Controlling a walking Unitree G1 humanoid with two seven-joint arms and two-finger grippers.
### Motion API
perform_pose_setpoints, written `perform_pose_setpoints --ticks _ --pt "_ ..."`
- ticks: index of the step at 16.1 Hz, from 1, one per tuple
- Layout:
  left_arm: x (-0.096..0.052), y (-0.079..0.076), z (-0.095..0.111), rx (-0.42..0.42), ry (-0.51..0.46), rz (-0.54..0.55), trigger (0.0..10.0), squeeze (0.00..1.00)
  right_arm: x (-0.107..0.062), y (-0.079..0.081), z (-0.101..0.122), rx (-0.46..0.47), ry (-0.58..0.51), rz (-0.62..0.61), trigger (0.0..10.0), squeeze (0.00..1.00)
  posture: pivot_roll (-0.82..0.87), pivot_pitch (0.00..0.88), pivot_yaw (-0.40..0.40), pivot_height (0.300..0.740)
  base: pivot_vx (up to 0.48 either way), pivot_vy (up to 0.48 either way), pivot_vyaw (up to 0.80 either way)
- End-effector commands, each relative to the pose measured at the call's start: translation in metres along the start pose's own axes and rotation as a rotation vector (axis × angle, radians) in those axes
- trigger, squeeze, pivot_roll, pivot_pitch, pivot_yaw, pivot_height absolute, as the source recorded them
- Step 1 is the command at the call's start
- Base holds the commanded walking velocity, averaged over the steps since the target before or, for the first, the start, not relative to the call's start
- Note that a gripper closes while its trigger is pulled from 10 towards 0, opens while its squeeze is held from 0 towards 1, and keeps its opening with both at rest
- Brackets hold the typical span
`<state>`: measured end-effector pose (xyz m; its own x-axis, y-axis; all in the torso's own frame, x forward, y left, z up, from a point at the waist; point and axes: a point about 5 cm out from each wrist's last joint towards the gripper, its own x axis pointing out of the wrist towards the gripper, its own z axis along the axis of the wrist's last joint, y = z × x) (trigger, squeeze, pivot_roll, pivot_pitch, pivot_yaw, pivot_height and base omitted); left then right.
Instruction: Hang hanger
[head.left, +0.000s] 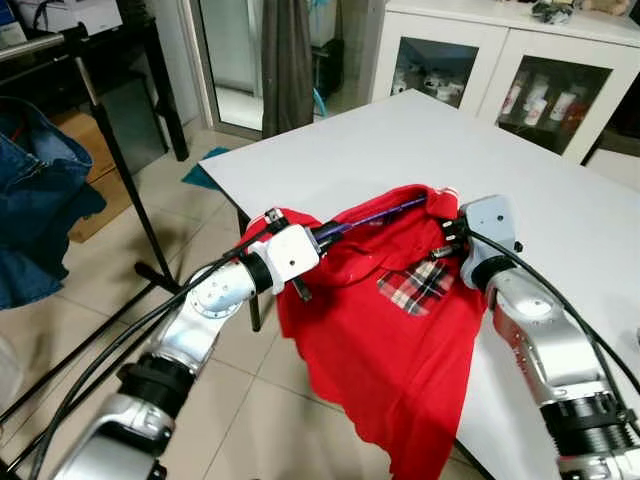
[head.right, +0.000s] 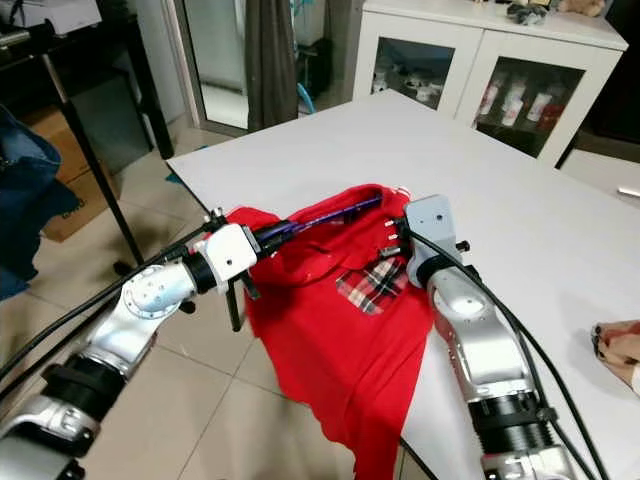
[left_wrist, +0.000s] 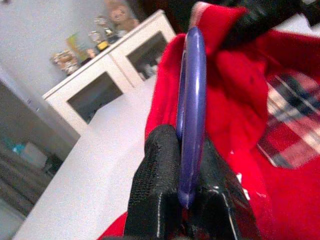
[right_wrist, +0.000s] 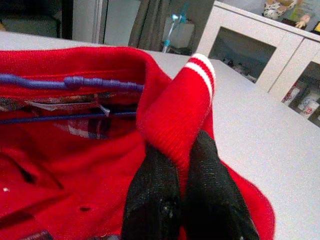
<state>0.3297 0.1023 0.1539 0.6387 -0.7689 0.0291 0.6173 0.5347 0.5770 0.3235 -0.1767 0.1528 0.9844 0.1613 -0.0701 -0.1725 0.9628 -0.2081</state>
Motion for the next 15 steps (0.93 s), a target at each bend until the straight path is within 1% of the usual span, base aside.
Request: perform_pose_setpoints --ticks 1,2,3,5,7,8,9,10,11,12,13,15 --pt "-0.002 0.003 -0.002 -0.099 -0.012 0.074 10.0 0.0 -0.002 -0.005 -0.003 0.071 -0.02 -0.04 10.0 0.0 0.05 0.023 -0.003 0.74 0.0 0.0 0.0" --pt "-0.003 0.005 -0.003 -0.126 -0.012 0.1 10.0 0.0 -0.003 -0.008 -0.002 0.106 -0.045 -0.064 10.0 0.0 0.05 0.024 -0.003 0.74 0.0 0.0 0.0" --pt "-0.004 0.005 -0.003 -0.127 -0.013 0.104 10.0 0.0 -0.003 -0.01 -0.002 0.107 -0.046 -0.077 10.0 0.0 0.05 0.024 -0.002 0.74 0.0 0.0 0.0" --pt "-0.008 0.01 0.001 -0.108 -0.02 0.129 10.0 0.0 -0.001 -0.014 -0.002 0.113 -0.063 -0.102 10.0 0.0 0.06 0.029 -0.001 0.74 0.0 0.0 0.8" --pt "-0.012 0.012 0.003 -0.101 -0.029 0.149 10.0 0.0 -0.001 -0.013 -0.001 0.132 -0.077 -0.104 10.0 0.0 0.07 0.034 -0.001 0.74 0.0 0.0 0.8" --pt "-0.018 0.011 0.005 -0.088 -0.025 0.159 10.0 0.0 -0.001 -0.009 -0.001 0.139 -0.084 -0.088 10.0 0.0 0.08 0.039 -0.002 0.74 0.0 0.0 0.8" --pt "-0.02 0.01 0.005 -0.087 -0.025 0.158 10.0 0.0 -0.001 -0.008 -0.001 0.14 -0.084 -0.084 10.0 0.0 0.09 0.041 -0.003 0.74 0.0 0.0 0.8" --pt "-0.023 0.007 0.007 -0.086 -0.024 0.148 10.0 0.0 -0.001 -0.004 -0.003 0.141 -0.082 -0.072 10.0 0.0 0.1 0.043 -0.004 0.74 0.0 0.0 0.8" --pt "-0.029 0.001 0.009 -0.067 -0.017 0.11 10.0 0.0 0.0 0.001 -0.004 0.148 -0.084 -0.05 10.0 0.0 0.11 0.049 -0.007 0.74 0.0 0.0 0.8" --pt "-0.032 -0.002 0.01 -0.046 -0.011 0.082 10.0 0.0 0.001 0.005 -0.003 0.152 -0.088 -0.035 8.3 0.0 0.12 0.051 -0.008 0.74 0.0 0.0 0.8" --pt "-0.037 -0.006 0.012 -0.03 -0.005 0.054 10.0 0.0 0.003 0.009 -0.001 0.152 -0.092 -0.017 7.8 0.0 0.13 0.054 -0.01 0.74 0.0 0.0 0.8" --pt "-0.044 -0.008 0.015 -0.018 0.011 0.037 10.0 0.0 0.006 0.017 0.0 0.154 -0.098 0.017 6.2 0.0 0.14 0.059 -0.016 0.74 0.0 0.0 0.8"
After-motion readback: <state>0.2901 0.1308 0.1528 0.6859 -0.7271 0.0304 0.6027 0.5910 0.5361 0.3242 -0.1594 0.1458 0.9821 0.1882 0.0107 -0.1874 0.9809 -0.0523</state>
